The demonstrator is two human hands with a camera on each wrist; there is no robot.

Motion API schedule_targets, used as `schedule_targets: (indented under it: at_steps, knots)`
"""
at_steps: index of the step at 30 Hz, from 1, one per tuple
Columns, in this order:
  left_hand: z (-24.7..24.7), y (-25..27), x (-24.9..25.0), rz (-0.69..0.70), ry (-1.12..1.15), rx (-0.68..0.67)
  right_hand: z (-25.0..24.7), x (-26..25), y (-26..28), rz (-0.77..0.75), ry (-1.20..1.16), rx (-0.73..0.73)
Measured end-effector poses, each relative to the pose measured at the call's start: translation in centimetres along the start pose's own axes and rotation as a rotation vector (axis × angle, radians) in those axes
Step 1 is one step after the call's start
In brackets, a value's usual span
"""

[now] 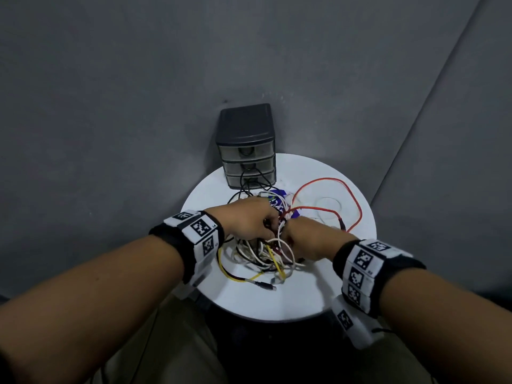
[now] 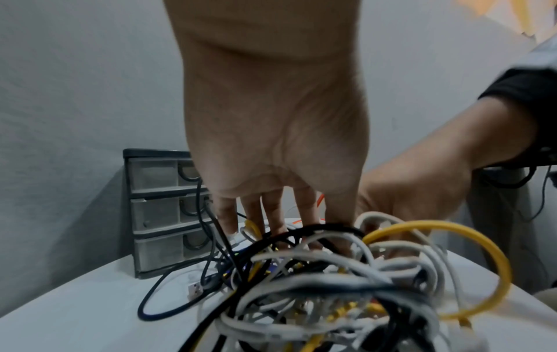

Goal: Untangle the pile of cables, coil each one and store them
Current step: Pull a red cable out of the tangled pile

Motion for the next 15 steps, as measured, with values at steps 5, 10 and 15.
schedule_targets:
  at_steps: [5,10,15]
  knots:
    - [0.1,0.1,-0.3,-0.057,-0.015,-0.012,1.5,0.8,-1.0,0.077,-0.018,0.097]
    - [1.3,-0.2,-0.5,-0.096,-0.078,0.013,1.9,0.8,-1.3,0.162,0.069,0.172]
    - [1.6,0.2,-0.9,-0.109,-0.118,-0.063,2.2,0.1,-1.4,0.109,0.122,0.176]
Point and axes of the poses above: each hand's wrist, its own y-axis away from the middle knuckle, its own z-axis out of the palm, x = y × z, the point moved 8 cm from there along -y, towards the middle knuckle, and after that the axes turned 8 degrees about -z, right-handed, at the moved point
